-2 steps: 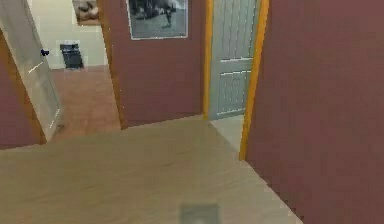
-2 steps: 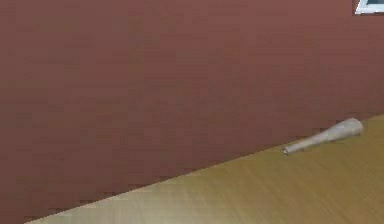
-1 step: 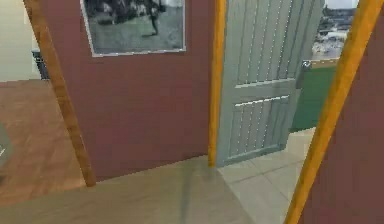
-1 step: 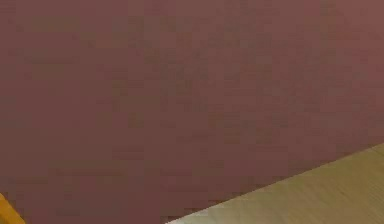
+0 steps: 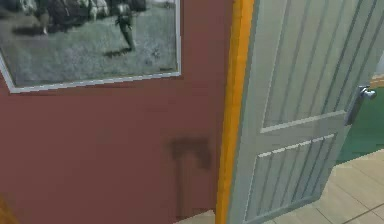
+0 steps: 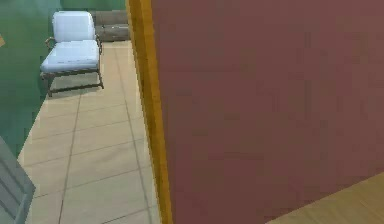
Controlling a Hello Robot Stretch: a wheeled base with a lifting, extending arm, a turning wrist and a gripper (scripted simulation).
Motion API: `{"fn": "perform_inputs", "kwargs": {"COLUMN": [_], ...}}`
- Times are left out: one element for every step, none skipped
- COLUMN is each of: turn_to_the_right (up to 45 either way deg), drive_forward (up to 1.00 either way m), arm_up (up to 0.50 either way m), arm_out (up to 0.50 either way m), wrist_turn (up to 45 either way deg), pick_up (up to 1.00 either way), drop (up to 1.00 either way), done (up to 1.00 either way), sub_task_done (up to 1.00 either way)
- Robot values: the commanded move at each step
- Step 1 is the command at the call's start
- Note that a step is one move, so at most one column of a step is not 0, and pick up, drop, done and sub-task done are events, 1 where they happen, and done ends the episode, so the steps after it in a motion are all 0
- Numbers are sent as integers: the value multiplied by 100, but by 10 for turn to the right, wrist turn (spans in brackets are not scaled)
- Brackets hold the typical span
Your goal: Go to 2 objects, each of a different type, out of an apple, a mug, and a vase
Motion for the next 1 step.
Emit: {"fn": "perform_inputs", "kwargs": {"turn_to_the_right": [150], "drive_forward": [0], "arm_up": [0], "arm_out": [0], "wrist_turn": [0], "pick_up": [0], "drop": [0], "done": [0], "sub_task_done": [0]}}
